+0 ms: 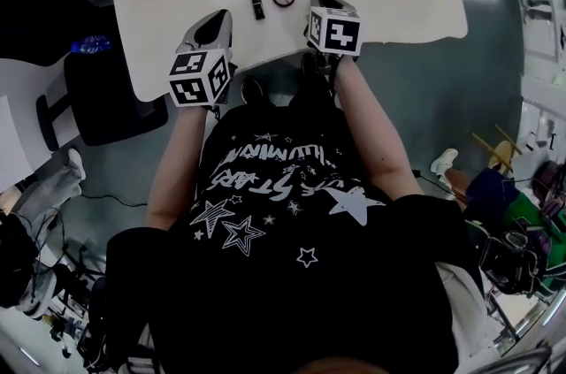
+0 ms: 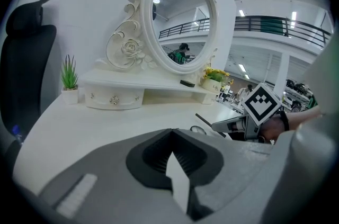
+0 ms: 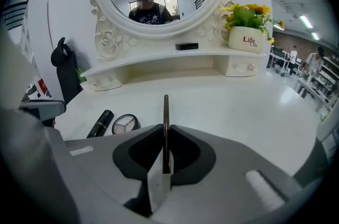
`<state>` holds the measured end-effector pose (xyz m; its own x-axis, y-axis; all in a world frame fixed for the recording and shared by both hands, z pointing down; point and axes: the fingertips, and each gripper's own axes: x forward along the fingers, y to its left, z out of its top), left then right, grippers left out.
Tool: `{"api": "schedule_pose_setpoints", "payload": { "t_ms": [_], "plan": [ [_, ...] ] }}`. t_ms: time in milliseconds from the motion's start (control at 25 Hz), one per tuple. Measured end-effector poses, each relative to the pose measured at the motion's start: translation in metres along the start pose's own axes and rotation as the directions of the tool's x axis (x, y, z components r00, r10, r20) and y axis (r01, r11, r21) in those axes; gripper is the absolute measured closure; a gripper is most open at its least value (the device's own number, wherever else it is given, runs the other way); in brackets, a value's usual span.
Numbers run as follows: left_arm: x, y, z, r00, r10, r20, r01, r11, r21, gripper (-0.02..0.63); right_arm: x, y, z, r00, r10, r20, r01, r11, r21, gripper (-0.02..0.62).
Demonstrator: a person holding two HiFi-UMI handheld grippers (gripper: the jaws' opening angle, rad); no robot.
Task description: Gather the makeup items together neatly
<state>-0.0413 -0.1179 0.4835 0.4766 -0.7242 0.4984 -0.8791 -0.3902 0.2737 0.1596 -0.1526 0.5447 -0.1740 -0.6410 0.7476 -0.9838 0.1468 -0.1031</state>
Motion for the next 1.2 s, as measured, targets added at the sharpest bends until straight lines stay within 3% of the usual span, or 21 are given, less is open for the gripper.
{"api": "schedule_pose_setpoints", "payload": {
  "t_ms": [720,920,1200],
  "plan": [
    [-0.017,0.010,-0.010,1.000,0.006,0.003,-0.005,1.000,-0.014,0.606,0.005,0.013,-0.015,0.999,-0.004,-0.039,0.003,1.000,-0.027,0.519],
    [-0.019,0.010,-0.009,1.000,-0.005,0.006,0.005,1.000,-0.013,0.606,0.002,0.018,-0.014,0.999,0.016,-0.042,-0.017,0.999,-0.030,0.420],
    [-0.021,0.018,-0.002,1.000,-0.020,0.023,0.021,1.000,-0.022,0.606,-0.013,0.009,0.005,1.000,-0.030,0.009,0.030,0.999,-0.040,0.399]
  ]
}}
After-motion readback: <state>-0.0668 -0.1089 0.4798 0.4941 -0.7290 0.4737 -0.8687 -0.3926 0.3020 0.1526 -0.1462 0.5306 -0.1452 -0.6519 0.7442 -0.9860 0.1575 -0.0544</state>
